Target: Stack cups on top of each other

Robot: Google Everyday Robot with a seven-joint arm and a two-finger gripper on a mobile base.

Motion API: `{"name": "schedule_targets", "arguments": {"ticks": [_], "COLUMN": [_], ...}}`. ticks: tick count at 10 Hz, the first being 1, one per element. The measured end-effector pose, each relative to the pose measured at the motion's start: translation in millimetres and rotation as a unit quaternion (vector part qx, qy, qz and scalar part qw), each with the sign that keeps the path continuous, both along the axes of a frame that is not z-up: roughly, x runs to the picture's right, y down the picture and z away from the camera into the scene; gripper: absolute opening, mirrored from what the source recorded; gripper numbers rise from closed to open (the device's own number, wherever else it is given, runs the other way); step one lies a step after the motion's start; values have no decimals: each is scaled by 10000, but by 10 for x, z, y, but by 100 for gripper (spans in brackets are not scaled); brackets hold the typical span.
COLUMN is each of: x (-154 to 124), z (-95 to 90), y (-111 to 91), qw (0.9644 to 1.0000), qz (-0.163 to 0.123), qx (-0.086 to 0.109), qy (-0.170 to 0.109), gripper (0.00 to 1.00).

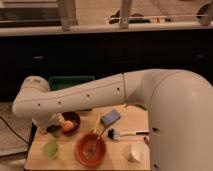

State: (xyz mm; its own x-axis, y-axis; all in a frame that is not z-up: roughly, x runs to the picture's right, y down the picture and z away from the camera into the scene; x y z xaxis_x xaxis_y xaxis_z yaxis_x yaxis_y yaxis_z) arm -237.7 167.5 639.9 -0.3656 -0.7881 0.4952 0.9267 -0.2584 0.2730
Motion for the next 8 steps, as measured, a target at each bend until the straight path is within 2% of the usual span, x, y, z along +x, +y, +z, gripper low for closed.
{"name": "schedule_targets", "arguments": {"ticks": [1, 4, 8], "x": [13, 42, 53], "z": [-12, -84, -102], "y": [23, 215, 431], "qw": [9998, 9989, 9969], "qz": [-153, -361, -514], "qx": [-9, -82, -163], "qy": [-103, -302, -575], "gripper": [0, 0, 0]}}
